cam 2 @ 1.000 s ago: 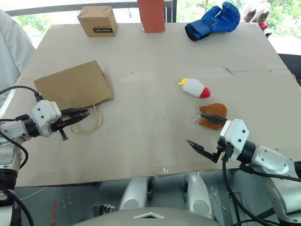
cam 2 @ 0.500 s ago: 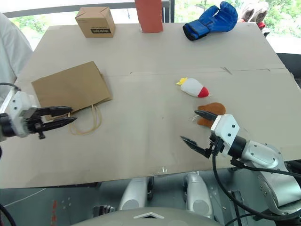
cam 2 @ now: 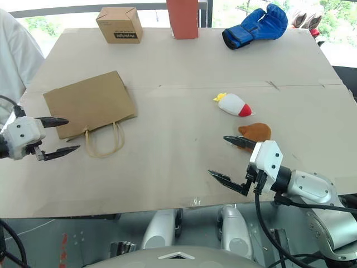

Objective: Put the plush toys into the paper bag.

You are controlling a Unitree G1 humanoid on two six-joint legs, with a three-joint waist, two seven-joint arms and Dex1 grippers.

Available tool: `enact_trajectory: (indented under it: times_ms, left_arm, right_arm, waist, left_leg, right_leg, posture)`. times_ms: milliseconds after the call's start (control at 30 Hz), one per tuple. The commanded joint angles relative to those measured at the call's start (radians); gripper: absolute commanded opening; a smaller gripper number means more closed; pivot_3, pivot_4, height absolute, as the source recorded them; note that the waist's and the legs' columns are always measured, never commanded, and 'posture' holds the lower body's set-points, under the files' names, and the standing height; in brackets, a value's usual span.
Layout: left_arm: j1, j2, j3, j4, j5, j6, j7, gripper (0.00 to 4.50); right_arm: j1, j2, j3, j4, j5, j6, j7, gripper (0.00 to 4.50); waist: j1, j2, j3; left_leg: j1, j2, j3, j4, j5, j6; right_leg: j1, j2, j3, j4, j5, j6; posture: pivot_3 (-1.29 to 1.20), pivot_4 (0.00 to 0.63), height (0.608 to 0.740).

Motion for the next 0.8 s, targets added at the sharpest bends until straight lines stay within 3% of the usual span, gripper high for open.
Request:
enact_trajectory:
  times_ms: [33, 367, 533, 700, 733, 800]
  left_arm:
    - [-0.048, -0.008, -0.025, 0.033, 0.029, -0.059, 0.031, 4.42]
    - [-0.069, -0.082, -0.074, 0.026, 0.017, -0.105, 0.036, 4.42]
    - [-0.014, -0.135, -0.078, -0.151, -0.091, -0.009, -0.031, 2.23]
    - [0.01, -0.246, -0.11, -0.464, -0.151, 0.158, 0.057, 0.04]
    - [0.008, -0.27, -0.118, -0.518, -0.154, 0.188, 0.078, 0.04]
    - [-0.007, -0.338, -0.159, -0.633, -0.157, 0.243, 0.121, 0.0]
  right_arm:
    - [0.004, 0.001, -0.001, -0.039, -0.005, -0.026, -0.006, 4.5]
    - [0.009, 0.005, 0.005, -0.033, -0.024, -0.037, -0.015, 4.5]
    - [-0.003, 0.015, 0.021, -0.02, -0.037, -0.035, -0.026, 4.5]
    - [-0.059, 0.048, 0.056, 0.016, -0.074, 0.009, -0.094, 4.5]
    - [-0.073, 0.058, 0.062, 0.025, -0.07, 0.027, -0.108, 4.5]
    - [-0.116, 0.083, 0.07, 0.053, -0.048, 0.079, -0.136, 3.96]
  waist:
    - [0.002, 0.0, 0.0]
    - [0.004, 0.0, 0.0]
    - [0.004, 0.0, 0.0]
    - [0.006, -0.001, 0.0]
    - [0.006, -0.001, 0.0]
    - [0.006, -0.001, 0.0]
  left_leg:
    - [0.0, 0.0, 0.0, 0.0, 0.0, 0.0]
    - [0.0, 0.0, 0.0, 0.0, 0.0, 0.0]
    - [0.0, 0.0, 0.0, 0.001, 0.0, 0.0]
    - [0.0, 0.0, -0.001, 0.002, 0.0, 0.0]
    - [0.0, 0.0, -0.001, 0.002, 0.0, 0.0]
    - [0.0, 0.0, -0.001, 0.002, 0.0, 0.0]
  right_leg:
    - [0.0, 0.0, 0.0, 0.0, 0.0, 0.0]
    - [0.0, 0.0, 0.0, 0.001, 0.0, 0.0]
    - [0.0, 0.0, 0.0, 0.001, 0.0, 0.0]
    - [0.001, 0.0, 0.0, 0.002, 0.0, 0.0]
    - [0.001, 0.0, 0.0, 0.002, 0.0, 0.0]
    - [0.001, 0.0, 0.0, 0.002, 0.0, 0.0]
  posture:
    - [0.0, 0.15, 0.714]
    - [0.0, 0.15, 0.714]
    - [0.0, 0.15, 0.714]
    - [0.0, 0.15, 0.714]
    - [0.0, 0.15, 0.714]
    - [0.0, 0.15, 0.714]
